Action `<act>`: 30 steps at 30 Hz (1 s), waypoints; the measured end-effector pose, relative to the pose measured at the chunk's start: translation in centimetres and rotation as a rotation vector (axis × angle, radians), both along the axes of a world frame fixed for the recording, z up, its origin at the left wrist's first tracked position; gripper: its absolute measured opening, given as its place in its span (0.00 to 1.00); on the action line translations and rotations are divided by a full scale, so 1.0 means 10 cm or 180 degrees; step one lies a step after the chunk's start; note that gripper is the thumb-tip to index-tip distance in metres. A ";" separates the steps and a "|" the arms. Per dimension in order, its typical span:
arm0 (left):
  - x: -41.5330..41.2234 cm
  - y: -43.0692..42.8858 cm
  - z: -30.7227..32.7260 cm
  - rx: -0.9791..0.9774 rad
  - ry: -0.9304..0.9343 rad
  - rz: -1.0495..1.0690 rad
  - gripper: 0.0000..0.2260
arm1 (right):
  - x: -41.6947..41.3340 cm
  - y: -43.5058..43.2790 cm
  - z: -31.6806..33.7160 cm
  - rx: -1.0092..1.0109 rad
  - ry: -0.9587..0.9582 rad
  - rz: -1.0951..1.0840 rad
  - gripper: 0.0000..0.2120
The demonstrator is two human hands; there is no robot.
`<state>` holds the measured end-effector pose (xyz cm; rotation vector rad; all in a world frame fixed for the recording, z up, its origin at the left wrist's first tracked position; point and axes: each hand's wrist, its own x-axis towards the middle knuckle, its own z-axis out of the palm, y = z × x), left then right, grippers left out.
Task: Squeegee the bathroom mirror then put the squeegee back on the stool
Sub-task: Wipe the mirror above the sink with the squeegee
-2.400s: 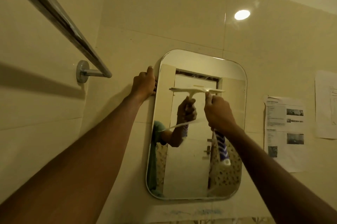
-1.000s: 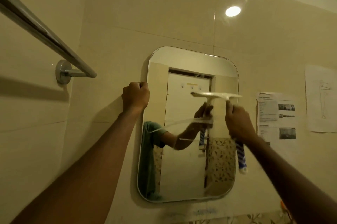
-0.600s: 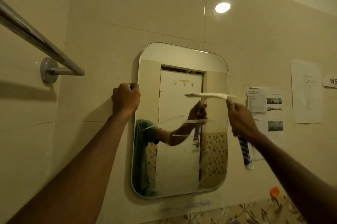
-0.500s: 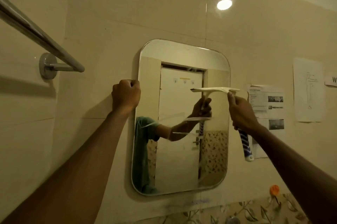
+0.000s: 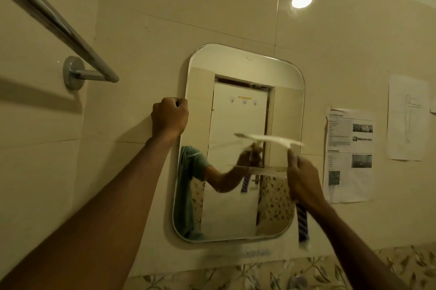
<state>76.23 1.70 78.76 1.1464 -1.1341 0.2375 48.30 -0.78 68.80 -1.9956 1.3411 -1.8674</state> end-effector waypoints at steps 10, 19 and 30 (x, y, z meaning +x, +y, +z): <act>0.01 0.04 -0.05 0.0112 0.0075 -0.0021 0.18 | 0.62 0.07 -0.63 0.0128 0.0093 -0.0088 0.19; 0.00 0.11 -0.11 0.0256 0.0078 -0.0117 0.17 | 0.74 0.20 0.12 -0.0099 0.0240 0.0015 0.22; 0.04 0.13 -0.09 0.0408 0.0042 -0.0214 0.18 | 1.09 0.44 -1.01 0.0700 0.0428 -0.0139 0.18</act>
